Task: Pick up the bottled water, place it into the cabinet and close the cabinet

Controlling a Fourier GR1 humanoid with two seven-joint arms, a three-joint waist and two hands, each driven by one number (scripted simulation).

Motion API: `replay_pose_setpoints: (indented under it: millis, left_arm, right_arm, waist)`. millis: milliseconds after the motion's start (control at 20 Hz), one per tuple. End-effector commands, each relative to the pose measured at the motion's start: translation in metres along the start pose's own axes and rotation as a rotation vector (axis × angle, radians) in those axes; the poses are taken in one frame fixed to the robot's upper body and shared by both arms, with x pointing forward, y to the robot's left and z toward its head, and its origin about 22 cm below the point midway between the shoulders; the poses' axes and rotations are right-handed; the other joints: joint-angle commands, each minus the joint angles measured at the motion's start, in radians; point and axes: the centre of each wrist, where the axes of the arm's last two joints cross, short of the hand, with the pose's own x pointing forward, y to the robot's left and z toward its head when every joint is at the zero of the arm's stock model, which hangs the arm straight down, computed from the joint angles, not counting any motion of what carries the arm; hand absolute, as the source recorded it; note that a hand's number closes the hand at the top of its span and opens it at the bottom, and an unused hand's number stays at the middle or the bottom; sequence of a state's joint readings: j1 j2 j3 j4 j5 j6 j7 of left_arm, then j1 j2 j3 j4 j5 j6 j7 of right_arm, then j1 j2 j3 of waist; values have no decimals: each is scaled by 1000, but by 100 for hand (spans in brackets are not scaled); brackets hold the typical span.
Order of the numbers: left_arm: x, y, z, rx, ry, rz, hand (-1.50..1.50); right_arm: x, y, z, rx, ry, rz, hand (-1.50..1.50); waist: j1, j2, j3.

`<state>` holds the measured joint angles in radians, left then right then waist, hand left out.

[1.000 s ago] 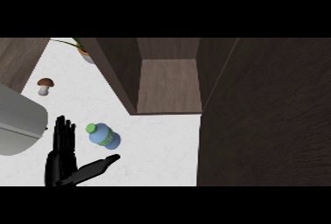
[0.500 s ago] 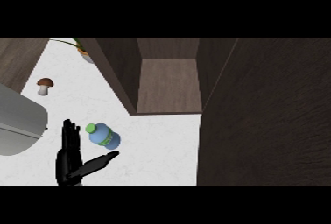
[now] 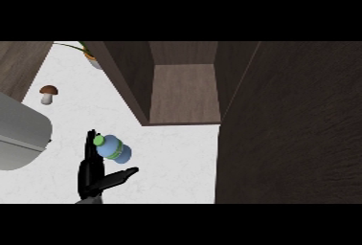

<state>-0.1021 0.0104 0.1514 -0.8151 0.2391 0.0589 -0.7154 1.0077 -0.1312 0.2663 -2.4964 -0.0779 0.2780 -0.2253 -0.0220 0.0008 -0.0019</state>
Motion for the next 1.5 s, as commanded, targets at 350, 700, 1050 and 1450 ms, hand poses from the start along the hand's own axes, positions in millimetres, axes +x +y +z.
replay_pose_setpoints:
  millis: [350,700,1050,1450]
  left_arm:
    - [-27,-7,-5,64,-45,136,150]
    - [-31,-9,3,5,-44,203,150]
    - [-25,-21,-1,-212,-61,202,150]
    - [-12,-40,-16,-288,-42,246,150]
  right_arm:
    - [24,-8,5,29,-57,6,-150]
    - [7,-2,7,0,-35,-19,-150]
    - [15,-1,0,-13,-45,-3,-150]
    - [25,-3,2,11,-28,-4,-150]
  waist:
    - [-7,3,-1]
    - [-3,-1,1]
    - [8,-1,1]
    - [8,-4,2]
